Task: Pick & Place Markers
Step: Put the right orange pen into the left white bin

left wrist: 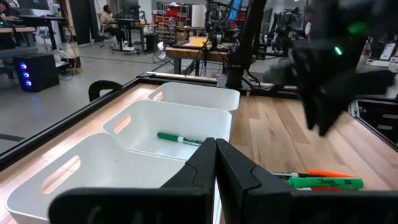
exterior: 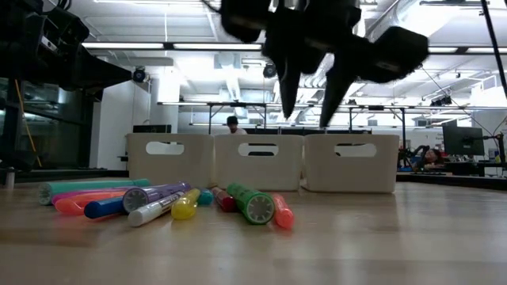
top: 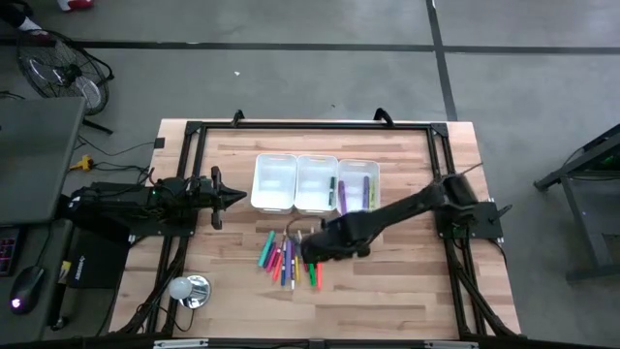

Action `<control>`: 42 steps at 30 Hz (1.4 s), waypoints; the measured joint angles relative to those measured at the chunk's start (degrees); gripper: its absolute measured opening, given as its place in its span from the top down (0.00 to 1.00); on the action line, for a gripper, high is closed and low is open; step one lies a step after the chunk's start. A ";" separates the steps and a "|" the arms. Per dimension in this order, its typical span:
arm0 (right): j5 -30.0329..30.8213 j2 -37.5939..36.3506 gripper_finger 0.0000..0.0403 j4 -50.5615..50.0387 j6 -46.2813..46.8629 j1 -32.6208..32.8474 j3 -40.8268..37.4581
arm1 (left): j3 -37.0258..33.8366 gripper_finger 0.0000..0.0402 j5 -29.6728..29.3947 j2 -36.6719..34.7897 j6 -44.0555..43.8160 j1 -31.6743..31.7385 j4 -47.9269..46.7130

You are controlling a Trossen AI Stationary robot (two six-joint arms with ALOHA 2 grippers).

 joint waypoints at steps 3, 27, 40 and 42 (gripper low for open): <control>-1.64 2.98 0.64 0.50 1.87 0.88 1.99 | 0.00 0.98 0.00 0.00 0.00 0.00 0.00; -5.57 9.95 0.70 1.33 1.57 0.24 7.44 | 0.00 0.98 0.00 -0.01 0.00 0.00 0.00; -5.52 11.36 0.70 0.65 1.65 0.22 7.35 | 0.00 0.98 0.00 -0.01 0.00 0.00 0.00; -5.35 11.36 0.70 1.22 1.66 0.23 7.35 | 0.00 0.98 0.00 -0.02 0.00 0.00 0.00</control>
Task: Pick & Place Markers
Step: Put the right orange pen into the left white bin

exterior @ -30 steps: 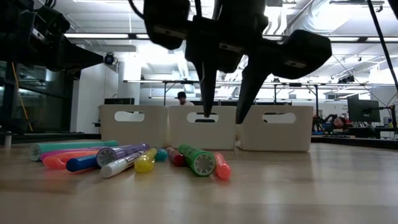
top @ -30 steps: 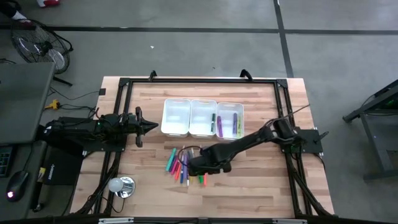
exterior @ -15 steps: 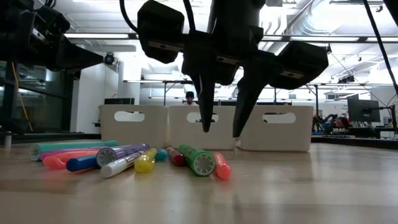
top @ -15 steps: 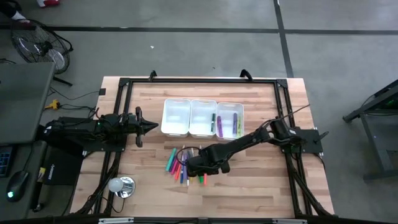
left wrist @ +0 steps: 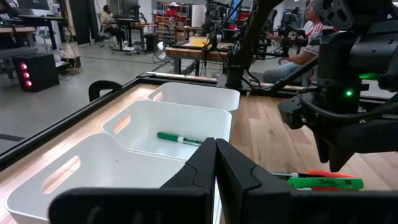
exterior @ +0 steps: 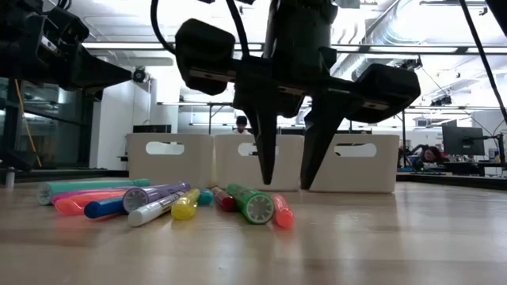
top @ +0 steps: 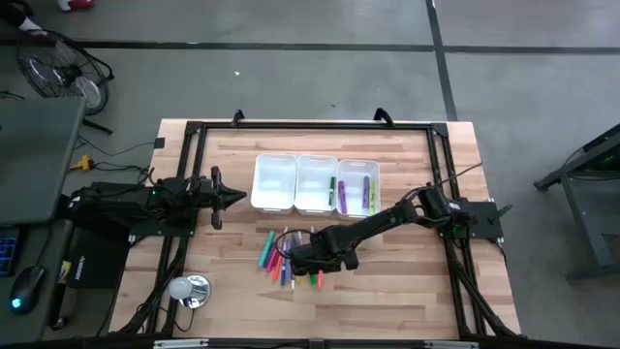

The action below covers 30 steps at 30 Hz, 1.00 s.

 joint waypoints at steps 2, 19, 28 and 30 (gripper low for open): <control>0.83 0.00 0.70 0.01 0.09 0.01 0.00 | -0.01 0.98 0.00 0.01 0.00 0.00 0.00; -0.96 2.98 0.70 3.25 -0.17 1.05 0.14 | -0.02 0.98 0.07 0.00 0.00 0.00 0.02; -0.95 3.74 0.70 -2.44 -0.07 2.75 0.24 | 0.00 0.98 0.04 0.00 0.00 0.00 0.00; -1.16 3.74 0.70 -3.87 -0.04 3.41 0.22 | 0.00 0.98 0.04 0.00 0.00 0.00 0.00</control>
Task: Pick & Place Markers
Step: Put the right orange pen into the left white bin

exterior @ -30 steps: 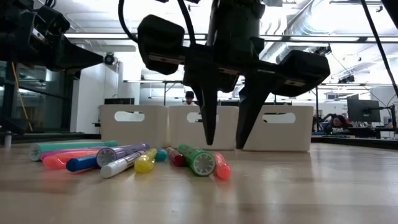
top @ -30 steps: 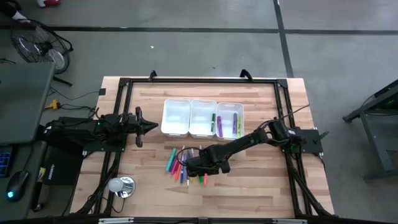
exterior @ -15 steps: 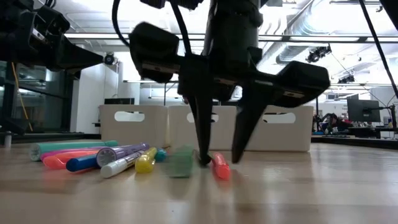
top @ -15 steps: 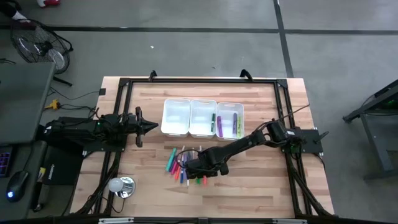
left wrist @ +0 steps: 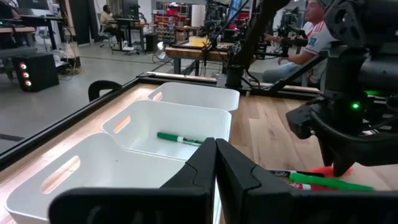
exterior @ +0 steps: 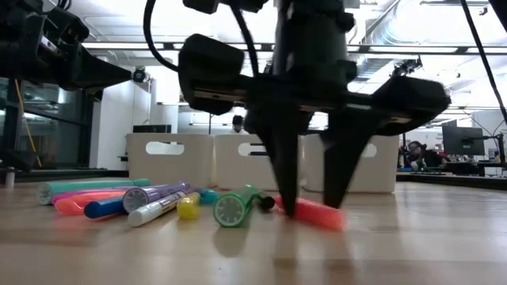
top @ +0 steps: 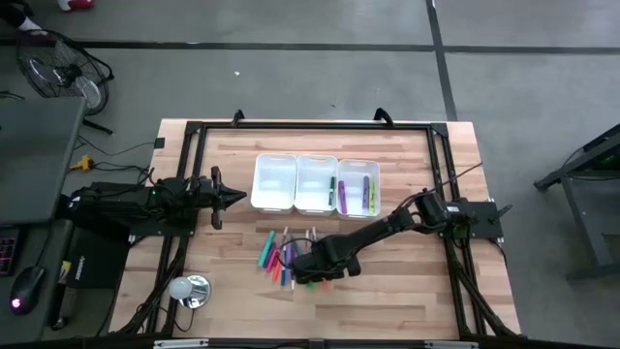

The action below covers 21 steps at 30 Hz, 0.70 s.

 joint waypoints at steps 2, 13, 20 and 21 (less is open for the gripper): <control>0.12 0.02 0.70 -1.00 0.02 0.64 -0.03 | 0.00 0.98 0.00 0.00 0.00 0.00 0.00; 4.80 0.09 0.70 -3.02 -10.09 3.51 -0.09 | -0.01 0.98 0.00 0.00 0.01 0.00 0.00; 7.03 0.09 0.70 -1.98 -18.83 3.90 -0.24 | -0.01 0.98 -0.02 0.00 0.00 0.00 0.00; 7.14 0.07 0.70 -1.52 -19.71 3.90 -0.26 | 0.00 0.98 -0.02 0.00 0.00 0.00 0.00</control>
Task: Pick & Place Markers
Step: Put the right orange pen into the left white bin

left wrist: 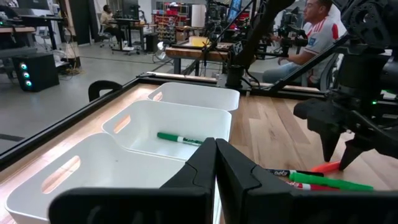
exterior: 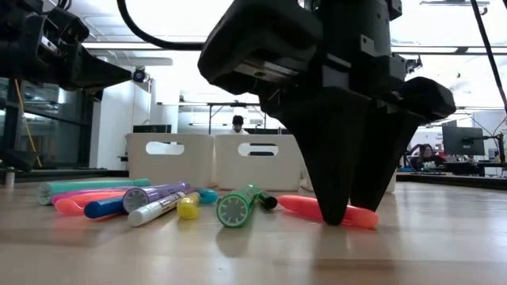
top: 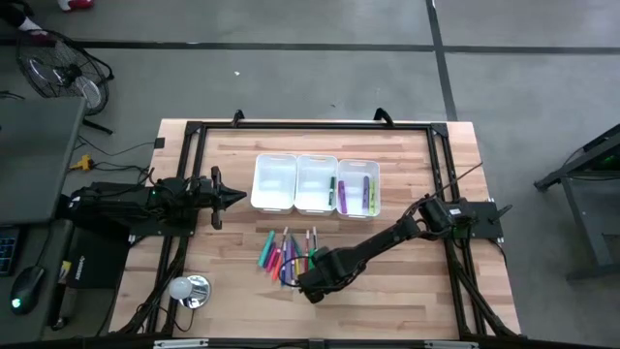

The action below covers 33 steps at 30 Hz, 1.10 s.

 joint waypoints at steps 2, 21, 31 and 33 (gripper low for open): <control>0.69 -0.02 0.70 0.74 -1.66 0.02 0.00 | -0.02 0.98 0.00 0.00 0.00 0.00 0.00; 3.12 -0.02 0.92 2.29 -8.55 0.15 -0.09 | 0.00 0.98 0.00 0.00 0.00 0.00 0.00; 0.51 -0.02 0.95 2.86 -6.76 -0.02 0.02 | 0.00 0.98 -0.01 0.00 0.00 0.00 -0.01; -0.19 -0.02 0.95 2.87 -5.91 -0.07 0.02 | -0.02 0.98 -0.02 0.00 0.00 0.00 0.00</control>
